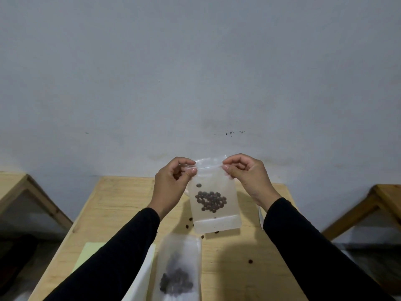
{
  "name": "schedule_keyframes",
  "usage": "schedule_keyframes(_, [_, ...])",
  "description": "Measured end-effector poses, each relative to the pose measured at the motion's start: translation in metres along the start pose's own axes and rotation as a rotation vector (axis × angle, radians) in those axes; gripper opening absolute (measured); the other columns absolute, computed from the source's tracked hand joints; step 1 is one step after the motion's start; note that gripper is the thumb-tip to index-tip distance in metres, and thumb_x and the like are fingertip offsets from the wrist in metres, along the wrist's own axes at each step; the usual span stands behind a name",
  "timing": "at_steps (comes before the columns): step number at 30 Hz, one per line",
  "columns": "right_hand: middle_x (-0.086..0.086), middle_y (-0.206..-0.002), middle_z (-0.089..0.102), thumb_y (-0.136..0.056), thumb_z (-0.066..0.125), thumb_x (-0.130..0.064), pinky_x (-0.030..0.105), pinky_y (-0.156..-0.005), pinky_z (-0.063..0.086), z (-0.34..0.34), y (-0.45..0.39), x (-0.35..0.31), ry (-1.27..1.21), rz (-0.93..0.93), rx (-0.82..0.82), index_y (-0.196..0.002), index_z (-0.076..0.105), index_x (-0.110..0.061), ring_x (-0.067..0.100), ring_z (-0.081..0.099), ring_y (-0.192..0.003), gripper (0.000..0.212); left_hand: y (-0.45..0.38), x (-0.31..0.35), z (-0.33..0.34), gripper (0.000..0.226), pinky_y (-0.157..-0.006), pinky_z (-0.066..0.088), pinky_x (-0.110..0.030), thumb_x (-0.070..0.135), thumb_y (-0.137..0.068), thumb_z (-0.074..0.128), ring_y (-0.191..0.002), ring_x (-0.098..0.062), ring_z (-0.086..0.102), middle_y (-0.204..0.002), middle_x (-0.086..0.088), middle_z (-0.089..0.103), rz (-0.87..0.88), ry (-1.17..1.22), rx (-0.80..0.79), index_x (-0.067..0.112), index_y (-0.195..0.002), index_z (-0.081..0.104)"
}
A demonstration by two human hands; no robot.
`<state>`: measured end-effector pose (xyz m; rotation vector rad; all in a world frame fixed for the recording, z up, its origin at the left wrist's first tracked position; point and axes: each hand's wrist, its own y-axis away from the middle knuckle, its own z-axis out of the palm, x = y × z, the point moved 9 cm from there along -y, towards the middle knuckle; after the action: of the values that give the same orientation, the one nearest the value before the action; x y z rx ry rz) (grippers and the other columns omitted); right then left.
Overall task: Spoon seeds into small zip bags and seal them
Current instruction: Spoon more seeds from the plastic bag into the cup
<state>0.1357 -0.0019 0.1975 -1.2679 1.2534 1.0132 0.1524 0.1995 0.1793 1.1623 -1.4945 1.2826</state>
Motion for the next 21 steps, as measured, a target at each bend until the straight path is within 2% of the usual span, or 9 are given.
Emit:
schedule_keyframes(2, [0.015, -0.081, 0.068, -0.079, 0.071, -0.003, 0.023, -0.066, 0.049, 0.001, 0.002, 0.000, -0.005, 0.011, -0.001, -0.078, 0.070, -0.016, 0.018, 0.059, -0.071, 0.013, 0.000, 0.003, -0.003, 0.019, -0.075, 0.052, -0.025, 0.010, -0.084, 0.070, -0.078, -0.015, 0.066, -0.080, 0.000, 0.071, 0.012, -0.011, -0.002, 0.029, -0.080, 0.066])
schedule_keyframes(5, [0.007, -0.073, 0.065, -0.075, 0.075, -0.002, 0.020, -0.065, 0.049, 0.004, 0.005, -0.002, -0.009, 0.010, 0.034, -0.074, 0.069, -0.013, 0.013, 0.057, -0.065, 0.013, 0.002, 0.009, -0.004, 0.021, -0.069, 0.051, -0.023, 0.009, -0.085, 0.067, -0.074, -0.016, 0.065, -0.074, 0.002, 0.068, 0.033, -0.083, 0.007, 0.028, -0.077, 0.064])
schedule_keyframes(8, [0.002, -0.071, 0.064, -0.075, 0.075, -0.001, 0.016, -0.064, 0.048, 0.006, 0.008, -0.002, -0.018, 0.002, 0.084, -0.073, 0.069, -0.013, 0.010, 0.057, -0.065, 0.013, 0.006, 0.013, -0.004, 0.024, -0.064, 0.046, -0.015, 0.006, -0.087, 0.063, -0.069, -0.010, 0.060, -0.068, 0.010, 0.063, 0.055, -0.130, 0.033, 0.028, -0.077, 0.064])
schedule_keyframes(13, [0.001, -0.066, 0.057, -0.077, 0.075, -0.010, 0.018, -0.063, 0.047, 0.020, 0.013, 0.002, 0.039, 0.029, 0.018, -0.075, 0.071, -0.020, 0.011, 0.051, -0.061, 0.011, 0.009, 0.012, -0.002, 0.013, -0.062, 0.044, -0.012, 0.014, -0.089, 0.063, -0.065, -0.002, 0.053, -0.068, 0.014, 0.059, 0.050, -0.119, 0.014, 0.026, -0.087, 0.065])
schedule_keyframes(17, [-0.001, -0.062, 0.055, -0.076, 0.077, -0.014, 0.018, -0.062, 0.045, 0.018, 0.015, 0.007, 0.077, 0.049, 0.085, -0.074, 0.072, -0.020, 0.009, 0.050, -0.058, 0.009, 0.014, 0.020, 0.006, 0.005, -0.054, 0.039, -0.007, 0.013, -0.087, 0.066, -0.054, 0.000, 0.047, -0.067, 0.012, 0.058, 0.053, -0.120, -0.009, 0.017, -0.088, 0.066])
schedule_keyframes(19, [0.002, -0.062, 0.052, -0.075, 0.077, -0.015, 0.018, -0.064, 0.045, 0.020, 0.016, 0.011, 0.066, 0.072, 0.071, -0.074, 0.071, -0.021, 0.008, 0.050, -0.058, 0.008, 0.014, 0.019, 0.008, 0.008, -0.055, 0.043, -0.009, 0.010, -0.087, 0.065, -0.054, 0.000, 0.053, -0.071, 0.010, 0.062, 0.040, -0.118, -0.026, 0.018, -0.085, 0.065])
schedule_keyframes(21, [0.002, -0.070, 0.059, -0.075, 0.077, -0.017, 0.020, -0.068, 0.045, 0.025, 0.019, 0.014, 0.047, 0.095, 0.039, -0.074, 0.072, -0.022, 0.007, 0.052, -0.058, 0.008, 0.014, 0.015, 0.009, 0.012, -0.061, 0.052, -0.019, 0.010, -0.087, 0.064, -0.057, -0.003, 0.059, -0.075, 0.009, 0.066, 0.027, -0.126, -0.045, 0.022, -0.082, 0.064])
